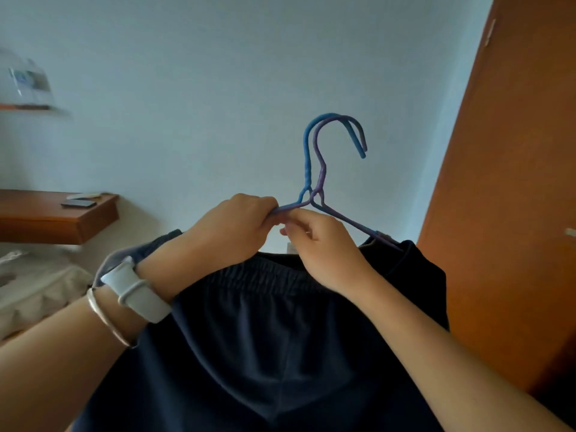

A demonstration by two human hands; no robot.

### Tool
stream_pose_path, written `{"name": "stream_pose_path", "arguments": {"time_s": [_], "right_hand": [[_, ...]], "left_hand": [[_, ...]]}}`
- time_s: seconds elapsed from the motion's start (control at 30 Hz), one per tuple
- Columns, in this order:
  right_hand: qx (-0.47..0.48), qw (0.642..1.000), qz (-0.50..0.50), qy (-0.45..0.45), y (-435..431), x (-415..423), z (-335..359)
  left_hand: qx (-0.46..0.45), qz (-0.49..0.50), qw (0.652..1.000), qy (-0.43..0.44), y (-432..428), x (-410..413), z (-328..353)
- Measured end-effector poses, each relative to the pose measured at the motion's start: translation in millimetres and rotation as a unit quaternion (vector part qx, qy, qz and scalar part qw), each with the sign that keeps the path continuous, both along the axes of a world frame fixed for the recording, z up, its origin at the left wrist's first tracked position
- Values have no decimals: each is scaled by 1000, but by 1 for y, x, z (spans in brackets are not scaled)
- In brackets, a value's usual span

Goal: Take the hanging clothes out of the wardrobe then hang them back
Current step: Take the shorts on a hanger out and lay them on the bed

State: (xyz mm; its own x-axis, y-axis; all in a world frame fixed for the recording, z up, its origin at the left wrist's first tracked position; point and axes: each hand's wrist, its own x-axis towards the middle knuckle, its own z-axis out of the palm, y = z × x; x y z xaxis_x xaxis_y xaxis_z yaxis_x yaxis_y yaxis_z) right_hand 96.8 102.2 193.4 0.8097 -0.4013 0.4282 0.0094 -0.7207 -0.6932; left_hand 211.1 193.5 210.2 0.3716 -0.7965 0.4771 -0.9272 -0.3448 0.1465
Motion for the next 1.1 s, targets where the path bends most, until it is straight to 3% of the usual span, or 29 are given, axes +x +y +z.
{"name": "stream_pose_path", "arguments": {"time_s": [0.1,0.23,0.3,0.4,0.47,0.7,0.9,1.1], "right_hand": [[-13,1000,-1,-8,-22,37,5],[-73,990,-59,-106,-60,70,4],[-108,990,-56,-73,-81,93,-4],[-145,988,6,46,-109,133,-24],[-177,981,29,67,-123,161,-36],[-211,969,123,25,-185,275,-57],[-308,919,243,43,-222,364,-53],[-304,891,331,-68,-216,436,-56]], "left_hand": [[-10,32,999,25,-4,42,0],[-29,66,996,55,-10,90,-8],[-37,75,995,59,-16,109,-13],[-61,79,994,52,-29,136,-23],[-71,81,992,62,-40,154,-32],[-76,155,979,104,-89,230,-56],[-77,250,954,145,-114,280,-69],[-121,352,916,148,-105,300,-73]]}}
